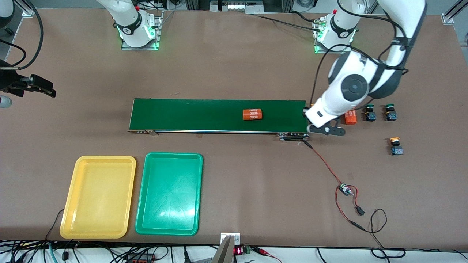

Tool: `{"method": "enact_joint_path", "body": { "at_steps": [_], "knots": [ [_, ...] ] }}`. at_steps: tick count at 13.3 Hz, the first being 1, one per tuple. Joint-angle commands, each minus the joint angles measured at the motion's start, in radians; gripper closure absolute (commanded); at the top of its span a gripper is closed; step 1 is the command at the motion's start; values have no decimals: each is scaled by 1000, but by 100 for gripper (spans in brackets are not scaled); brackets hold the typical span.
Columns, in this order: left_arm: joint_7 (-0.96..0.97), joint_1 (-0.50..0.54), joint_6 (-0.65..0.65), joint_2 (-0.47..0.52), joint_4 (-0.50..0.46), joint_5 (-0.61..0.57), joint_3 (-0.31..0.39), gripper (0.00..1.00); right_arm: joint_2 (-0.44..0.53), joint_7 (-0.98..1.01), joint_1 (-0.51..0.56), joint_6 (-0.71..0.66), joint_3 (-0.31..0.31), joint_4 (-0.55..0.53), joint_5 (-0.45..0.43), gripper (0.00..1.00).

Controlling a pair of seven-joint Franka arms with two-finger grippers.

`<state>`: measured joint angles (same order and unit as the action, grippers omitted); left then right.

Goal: Sort buttons by color to trays
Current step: 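Lower the yellow-cap button onto the belt and open the left gripper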

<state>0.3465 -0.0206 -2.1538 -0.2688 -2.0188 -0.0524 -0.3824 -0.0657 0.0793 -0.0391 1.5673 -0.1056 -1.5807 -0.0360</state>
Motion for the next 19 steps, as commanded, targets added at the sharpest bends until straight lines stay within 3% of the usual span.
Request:
{"method": "enact_joint_path", "body": {
  "at_steps": [1, 10, 11, 12, 13, 17, 19],
  "knots": [
    [76, -50, -70, -36, -3, 14, 5, 100, 6, -12, 5, -15, 3, 7, 11, 0],
    [169, -85, -195, -144, -6, 8, 5, 96, 6, -13, 5, -15, 3, 7, 11, 0],
    [169, -87, -202, -150, -6, 9, 5, 87, 6, -12, 5, -15, 3, 7, 11, 0],
    [175, -87, -202, -156, -5, 9, 5, 47, 6, -12, 7, -15, 3, 7, 11, 0],
    [161, -87, -199, -153, -5, 9, 5, 0, 6, -12, 7, -15, 3, 7, 11, 0],
    [160, -73, -106, -37, 8, 11, 5, 0, 6, -12, 8, -15, 1, 7, 11, 0],
    [160, 6, -75, 2, 12, 9, 20, 0, 6, -12, 7, -15, 1, 7, 11, 0]
  ]
}}
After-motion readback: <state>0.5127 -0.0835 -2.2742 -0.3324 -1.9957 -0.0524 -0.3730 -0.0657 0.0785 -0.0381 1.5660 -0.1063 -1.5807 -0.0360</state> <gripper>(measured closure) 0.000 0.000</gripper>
